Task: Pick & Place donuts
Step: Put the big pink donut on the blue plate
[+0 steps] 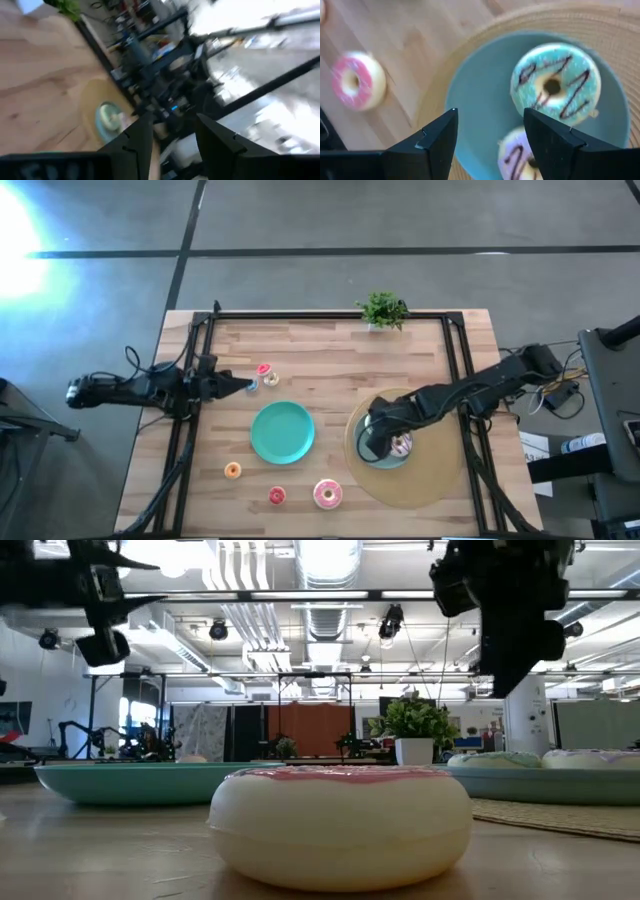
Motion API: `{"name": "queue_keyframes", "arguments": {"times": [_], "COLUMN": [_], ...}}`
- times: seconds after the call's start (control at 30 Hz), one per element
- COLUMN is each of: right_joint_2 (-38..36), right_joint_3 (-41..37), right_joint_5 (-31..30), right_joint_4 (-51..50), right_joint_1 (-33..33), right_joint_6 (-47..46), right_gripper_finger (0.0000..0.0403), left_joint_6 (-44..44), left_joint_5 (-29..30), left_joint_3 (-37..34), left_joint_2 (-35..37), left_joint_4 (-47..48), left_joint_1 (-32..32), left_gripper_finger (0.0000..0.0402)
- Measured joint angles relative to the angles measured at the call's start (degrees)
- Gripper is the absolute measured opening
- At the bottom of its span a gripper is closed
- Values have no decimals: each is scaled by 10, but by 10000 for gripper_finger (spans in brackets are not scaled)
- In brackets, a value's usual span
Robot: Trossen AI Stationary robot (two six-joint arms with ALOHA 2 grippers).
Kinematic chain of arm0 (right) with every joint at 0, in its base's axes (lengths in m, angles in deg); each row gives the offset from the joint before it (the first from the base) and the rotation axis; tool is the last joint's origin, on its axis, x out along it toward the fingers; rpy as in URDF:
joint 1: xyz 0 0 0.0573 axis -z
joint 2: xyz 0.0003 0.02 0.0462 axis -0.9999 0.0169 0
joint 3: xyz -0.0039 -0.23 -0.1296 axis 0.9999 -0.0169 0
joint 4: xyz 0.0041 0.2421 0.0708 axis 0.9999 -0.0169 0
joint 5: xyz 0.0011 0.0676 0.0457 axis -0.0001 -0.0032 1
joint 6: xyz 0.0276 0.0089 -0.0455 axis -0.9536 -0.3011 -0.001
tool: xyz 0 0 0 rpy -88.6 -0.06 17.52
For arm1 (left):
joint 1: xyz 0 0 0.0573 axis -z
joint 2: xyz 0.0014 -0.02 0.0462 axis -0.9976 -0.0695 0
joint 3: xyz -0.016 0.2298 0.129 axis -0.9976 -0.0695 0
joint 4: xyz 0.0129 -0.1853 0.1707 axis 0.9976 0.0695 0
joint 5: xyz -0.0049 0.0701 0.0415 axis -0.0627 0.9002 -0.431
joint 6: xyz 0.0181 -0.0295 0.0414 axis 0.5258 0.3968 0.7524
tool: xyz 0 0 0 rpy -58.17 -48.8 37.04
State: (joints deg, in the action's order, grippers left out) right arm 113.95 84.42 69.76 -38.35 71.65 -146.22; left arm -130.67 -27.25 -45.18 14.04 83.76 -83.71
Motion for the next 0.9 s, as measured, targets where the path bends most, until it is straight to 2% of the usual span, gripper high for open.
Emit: {"name": "queue_keyframes", "arguments": {"times": [0.23, 0.47, 0.57, 0.8, 0.9], "right_joint_2": [-50, -106, -130, -175, -191], "right_joint_3": [-35, -42, -42, -43, -43], "right_joint_5": [-4, -81, -113, -134, -134], "right_joint_4": [-14, -68, -95, -103, -105], "right_joint_1": [-8, -11, -11, -11, -11], "right_joint_6": [5, 9, 29, 153, 187], "right_gripper_finger": [219, 219, 219, 219, 219], "left_joint_6": [181, 263, 250, 102, 122], "left_joint_5": [41, 115, 129, 158, 147], "left_joint_3": [161, 302, 357, 465, 524], "left_joint_2": [-217, -470, -553, -703, -756], "left_joint_4": [121, 222, 231, 250, 268], "left_joint_1": [110, 232, 254, 259, 260], "left_gripper_finger": [107, 107, 108, 112, 133]}}
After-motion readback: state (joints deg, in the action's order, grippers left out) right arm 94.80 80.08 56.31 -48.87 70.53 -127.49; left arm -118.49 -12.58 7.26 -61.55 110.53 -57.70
